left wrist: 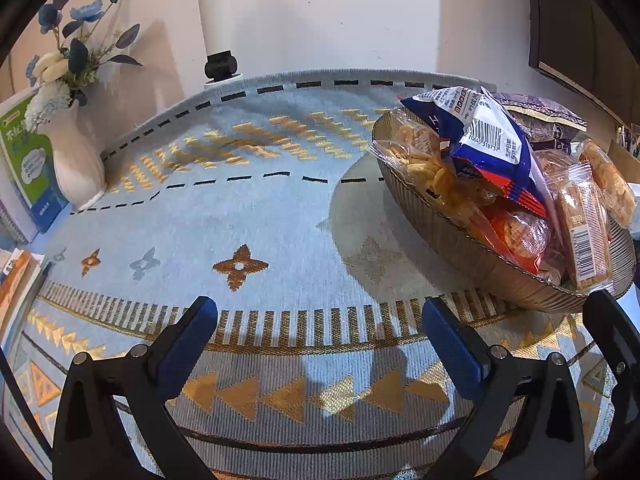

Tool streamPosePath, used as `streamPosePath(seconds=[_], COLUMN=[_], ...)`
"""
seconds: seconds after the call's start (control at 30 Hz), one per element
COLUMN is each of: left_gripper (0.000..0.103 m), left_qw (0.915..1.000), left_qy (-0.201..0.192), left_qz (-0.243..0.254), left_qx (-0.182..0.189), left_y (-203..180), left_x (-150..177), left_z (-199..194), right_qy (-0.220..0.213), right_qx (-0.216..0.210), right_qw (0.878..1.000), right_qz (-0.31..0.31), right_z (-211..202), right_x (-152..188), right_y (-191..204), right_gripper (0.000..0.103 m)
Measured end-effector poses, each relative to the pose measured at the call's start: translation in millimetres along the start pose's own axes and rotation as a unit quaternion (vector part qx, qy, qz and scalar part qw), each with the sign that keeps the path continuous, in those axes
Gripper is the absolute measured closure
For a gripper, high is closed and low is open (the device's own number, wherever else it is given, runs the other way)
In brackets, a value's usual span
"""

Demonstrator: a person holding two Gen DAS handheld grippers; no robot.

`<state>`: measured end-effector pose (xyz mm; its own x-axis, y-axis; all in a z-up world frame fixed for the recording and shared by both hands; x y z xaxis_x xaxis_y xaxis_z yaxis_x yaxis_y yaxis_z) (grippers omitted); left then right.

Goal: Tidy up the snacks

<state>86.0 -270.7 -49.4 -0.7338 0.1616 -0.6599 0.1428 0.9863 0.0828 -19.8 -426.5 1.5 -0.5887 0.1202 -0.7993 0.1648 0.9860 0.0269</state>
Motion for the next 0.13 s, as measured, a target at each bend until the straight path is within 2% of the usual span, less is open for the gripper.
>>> streamPosePath(seconds=[0.13], left_gripper=[0.001], left_qw=[1.0000], left_qy=[-0.001], left_qz=[-0.002], left_qx=[-0.001], left_y=[0.5], left_x=[0.2], left_z=[-0.3], right_qy=[0.000], right_qx=[0.000], right_qw=[1.000], right_qz=[0.000], right_z=[0.0], right_x=[0.0], right_y=[-0.1], right_gripper=[0.000])
Point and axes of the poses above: each gripper's, at about its wrist camera, not at the fingertips, and z roughly the way its jaws point, y to its left, x to its underside, the point moved 7 cm from there along z, roughly the way its jaws point, and after that the axes turned 5 degrees about y, right-handed, at the moved point
